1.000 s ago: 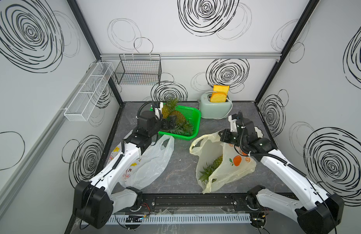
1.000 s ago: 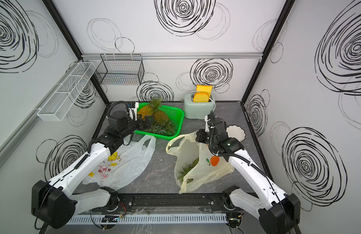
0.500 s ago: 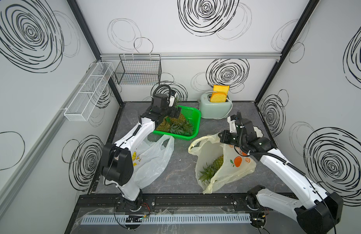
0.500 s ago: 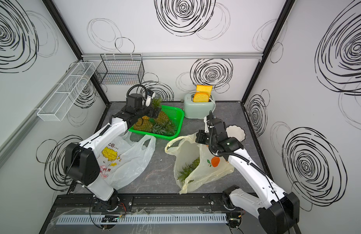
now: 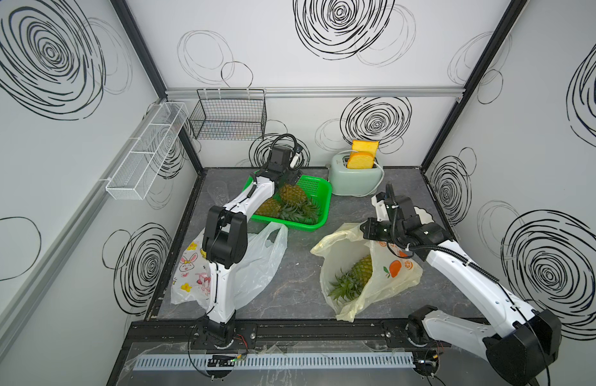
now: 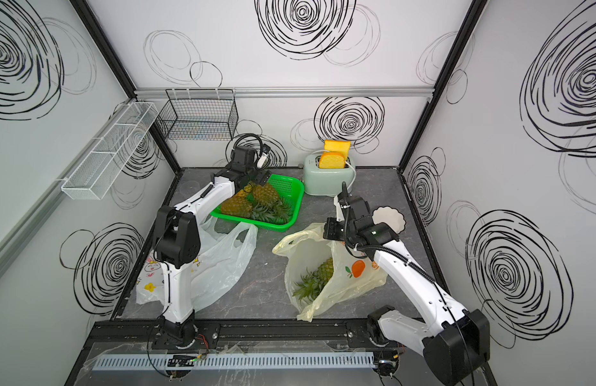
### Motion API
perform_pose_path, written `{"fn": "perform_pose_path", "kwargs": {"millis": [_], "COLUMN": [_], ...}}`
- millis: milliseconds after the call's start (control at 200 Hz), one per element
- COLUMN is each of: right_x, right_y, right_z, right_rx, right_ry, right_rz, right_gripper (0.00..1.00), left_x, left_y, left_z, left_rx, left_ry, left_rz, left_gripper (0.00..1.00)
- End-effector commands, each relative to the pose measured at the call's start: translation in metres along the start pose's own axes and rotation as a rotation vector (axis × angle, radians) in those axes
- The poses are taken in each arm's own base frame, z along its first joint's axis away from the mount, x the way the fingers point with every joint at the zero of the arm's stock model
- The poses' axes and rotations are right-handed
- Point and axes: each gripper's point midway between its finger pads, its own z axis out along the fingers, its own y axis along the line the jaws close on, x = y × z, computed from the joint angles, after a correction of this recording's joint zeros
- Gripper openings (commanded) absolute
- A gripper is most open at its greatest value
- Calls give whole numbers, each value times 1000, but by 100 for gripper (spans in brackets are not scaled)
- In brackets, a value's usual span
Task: Place the pineapple into a plastic bag & tie a knot
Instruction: Pick up the pineapple from the basket.
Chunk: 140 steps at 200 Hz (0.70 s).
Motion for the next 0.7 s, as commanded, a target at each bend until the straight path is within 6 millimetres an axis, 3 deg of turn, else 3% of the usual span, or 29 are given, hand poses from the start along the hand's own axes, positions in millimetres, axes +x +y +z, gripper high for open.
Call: {"fn": "perform_pose_path", "kwargs": {"millis": [0, 210, 470, 585, 695], "right_x": [-6, -10, -14, -14, -16], "right_y": [2, 3, 4, 4, 5], "right_z": [-6, -6, -5, -4, -5], "right_rx": [8, 13, 11, 7, 3], "right_ry": [-2, -6, -3, -2, -8], "right_rz": [-24, -37, -46, -45, -44], "right_gripper": [0, 0, 0, 0, 0], "left_x": [-6, -5, 2, 11, 18], "left_y": [7, 24, 20, 23, 27], "left_z": [13, 43, 66, 75, 78], "left_rx": [-69, -168, -165, -168, -165], "left_ry": [7, 25, 23, 41, 55], "left_rz": [35, -16, -34, -43, -52], "left_gripper": [97, 97, 100, 93, 79]}}
